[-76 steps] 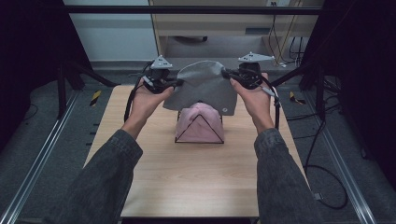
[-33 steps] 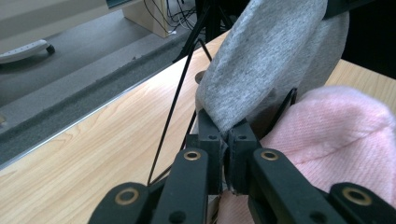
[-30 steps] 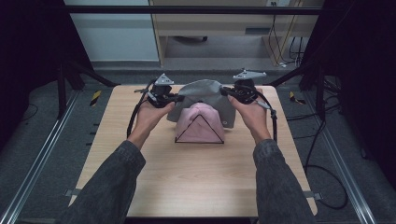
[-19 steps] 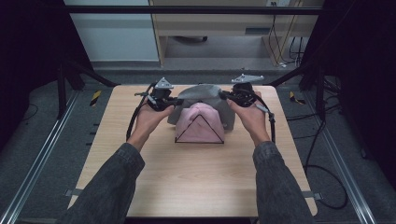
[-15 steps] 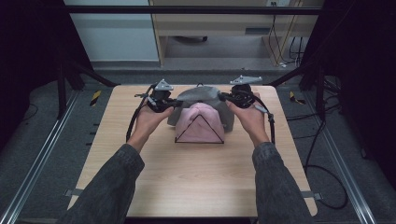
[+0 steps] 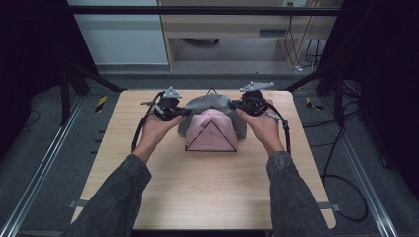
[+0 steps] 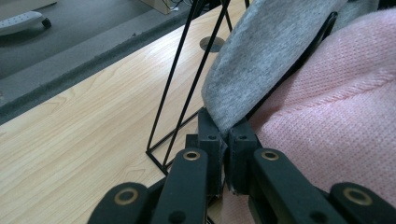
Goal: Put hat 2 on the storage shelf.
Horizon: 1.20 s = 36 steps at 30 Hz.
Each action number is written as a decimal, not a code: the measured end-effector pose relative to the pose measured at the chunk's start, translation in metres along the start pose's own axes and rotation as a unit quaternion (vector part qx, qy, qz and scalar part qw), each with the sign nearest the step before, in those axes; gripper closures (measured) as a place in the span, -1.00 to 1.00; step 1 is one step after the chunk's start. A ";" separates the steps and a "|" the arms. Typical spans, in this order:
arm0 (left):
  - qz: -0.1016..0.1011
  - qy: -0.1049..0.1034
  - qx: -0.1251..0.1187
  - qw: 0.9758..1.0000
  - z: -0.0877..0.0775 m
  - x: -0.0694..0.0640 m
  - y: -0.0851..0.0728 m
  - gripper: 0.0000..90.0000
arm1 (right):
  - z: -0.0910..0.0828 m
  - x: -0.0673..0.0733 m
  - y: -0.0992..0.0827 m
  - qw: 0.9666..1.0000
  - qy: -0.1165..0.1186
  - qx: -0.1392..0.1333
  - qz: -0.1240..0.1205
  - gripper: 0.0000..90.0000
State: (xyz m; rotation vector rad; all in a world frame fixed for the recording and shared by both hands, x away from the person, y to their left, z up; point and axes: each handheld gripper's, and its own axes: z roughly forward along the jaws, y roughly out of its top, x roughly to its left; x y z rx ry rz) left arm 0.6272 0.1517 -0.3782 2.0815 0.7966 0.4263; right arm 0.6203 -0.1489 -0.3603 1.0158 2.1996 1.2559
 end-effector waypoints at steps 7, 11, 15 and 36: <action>-0.009 -0.002 0.000 1.000 0.001 0.002 -0.006 0.91 | 0.003 0.000 -0.005 1.000 0.003 0.002 0.006 0.89; -0.012 -0.002 0.000 1.000 0.002 0.002 -0.009 0.89 | 0.004 -0.001 -0.008 1.000 0.004 0.004 0.008 0.89; -0.012 -0.003 0.003 1.000 0.004 0.001 -0.011 0.86 | 0.005 -0.001 -0.011 1.000 0.003 0.008 0.010 0.85; -0.007 0.022 -0.003 1.000 -0.022 -0.004 -0.018 0.10 | -0.031 0.002 -0.016 0.999 -0.017 -0.019 0.020 0.10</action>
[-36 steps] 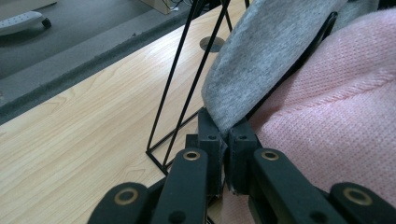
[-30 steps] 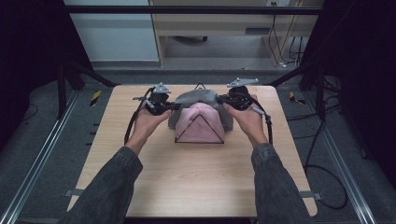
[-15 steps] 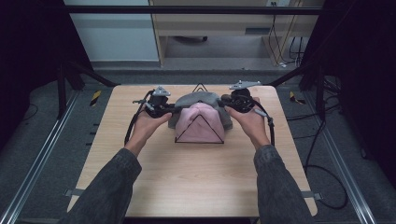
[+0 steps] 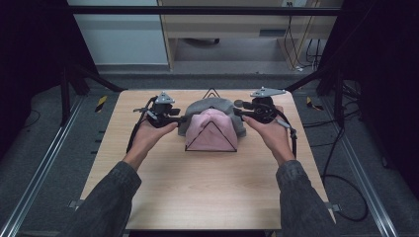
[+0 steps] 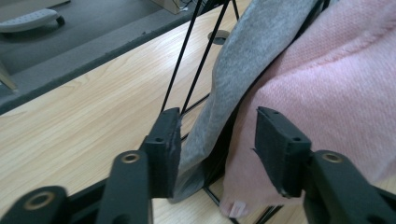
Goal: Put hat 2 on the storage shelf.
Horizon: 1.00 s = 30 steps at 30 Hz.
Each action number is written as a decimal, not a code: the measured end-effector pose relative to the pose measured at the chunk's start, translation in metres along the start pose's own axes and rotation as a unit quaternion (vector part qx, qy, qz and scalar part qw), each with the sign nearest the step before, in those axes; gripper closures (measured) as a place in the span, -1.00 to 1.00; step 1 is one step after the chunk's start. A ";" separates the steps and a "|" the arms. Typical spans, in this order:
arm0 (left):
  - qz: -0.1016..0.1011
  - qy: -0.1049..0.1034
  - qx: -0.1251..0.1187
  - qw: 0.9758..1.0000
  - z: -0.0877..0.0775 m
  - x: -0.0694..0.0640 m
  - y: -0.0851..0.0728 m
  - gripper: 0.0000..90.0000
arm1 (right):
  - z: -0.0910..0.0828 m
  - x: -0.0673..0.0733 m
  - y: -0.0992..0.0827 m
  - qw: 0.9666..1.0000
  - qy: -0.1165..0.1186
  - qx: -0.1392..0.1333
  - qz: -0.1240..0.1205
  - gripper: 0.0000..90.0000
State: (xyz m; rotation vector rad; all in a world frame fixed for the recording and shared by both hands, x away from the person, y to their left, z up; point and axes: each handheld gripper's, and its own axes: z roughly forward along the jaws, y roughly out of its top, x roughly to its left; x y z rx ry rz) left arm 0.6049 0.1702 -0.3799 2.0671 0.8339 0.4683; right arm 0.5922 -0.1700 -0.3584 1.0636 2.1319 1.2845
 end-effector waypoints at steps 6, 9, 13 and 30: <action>0.002 -0.003 0.000 1.000 -0.015 -0.004 -0.004 -0.21 | -0.013 0.009 0.004 1.000 -0.005 -0.008 -0.015 -0.15; 0.000 -0.003 -0.002 1.000 -0.023 -0.009 -0.007 -0.35 | -0.018 0.015 0.005 1.000 -0.007 -0.010 -0.017 -0.29; 0.008 -0.008 0.010 1.000 -0.035 -0.015 -0.013 -0.62 | -0.024 0.022 0.006 1.000 -0.007 -0.006 -0.016 -0.50; 0.012 -0.049 0.078 0.996 -0.056 -0.030 -0.103 -0.87 | -0.055 0.040 -0.074 0.998 -0.041 0.029 -0.023 -0.80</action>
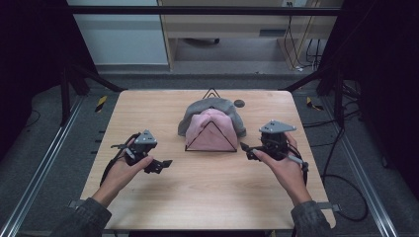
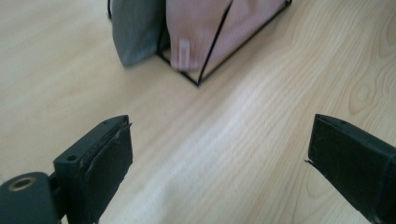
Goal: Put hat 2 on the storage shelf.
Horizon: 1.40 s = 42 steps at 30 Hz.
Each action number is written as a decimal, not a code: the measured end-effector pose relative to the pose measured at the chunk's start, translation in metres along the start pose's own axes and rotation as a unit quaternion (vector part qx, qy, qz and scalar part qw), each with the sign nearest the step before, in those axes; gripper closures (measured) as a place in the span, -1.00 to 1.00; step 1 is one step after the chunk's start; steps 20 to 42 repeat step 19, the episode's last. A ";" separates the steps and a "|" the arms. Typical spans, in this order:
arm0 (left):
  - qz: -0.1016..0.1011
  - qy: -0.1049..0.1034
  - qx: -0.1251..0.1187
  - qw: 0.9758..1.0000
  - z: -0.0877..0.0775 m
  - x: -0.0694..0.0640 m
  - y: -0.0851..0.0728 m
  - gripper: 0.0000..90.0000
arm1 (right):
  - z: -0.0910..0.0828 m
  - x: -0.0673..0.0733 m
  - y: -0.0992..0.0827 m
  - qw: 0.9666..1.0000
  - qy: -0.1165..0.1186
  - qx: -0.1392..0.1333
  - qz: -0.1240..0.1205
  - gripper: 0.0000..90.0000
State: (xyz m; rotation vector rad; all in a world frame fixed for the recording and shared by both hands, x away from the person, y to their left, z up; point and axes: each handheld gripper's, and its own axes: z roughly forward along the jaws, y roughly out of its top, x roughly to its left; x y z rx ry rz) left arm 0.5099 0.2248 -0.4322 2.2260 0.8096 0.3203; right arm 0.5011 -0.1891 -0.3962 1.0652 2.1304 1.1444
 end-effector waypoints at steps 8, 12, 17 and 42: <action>-0.012 0.010 0.070 0.997 0.011 0.000 -0.036 -0.85 | 0.015 0.004 -0.058 0.998 0.012 0.052 0.042 -0.80; -0.013 0.020 0.095 0.995 0.016 0.002 -0.048 -0.85 | 0.019 0.003 -0.075 0.995 0.013 0.092 0.048 -0.80; -0.016 0.026 0.119 0.992 0.018 0.005 -0.054 -0.85 | 0.025 0.003 -0.092 0.989 0.014 0.142 0.045 -0.79; -0.017 0.025 0.120 0.992 0.019 0.006 -0.055 -0.85 | 0.027 0.004 -0.094 0.988 0.014 0.149 0.044 -0.79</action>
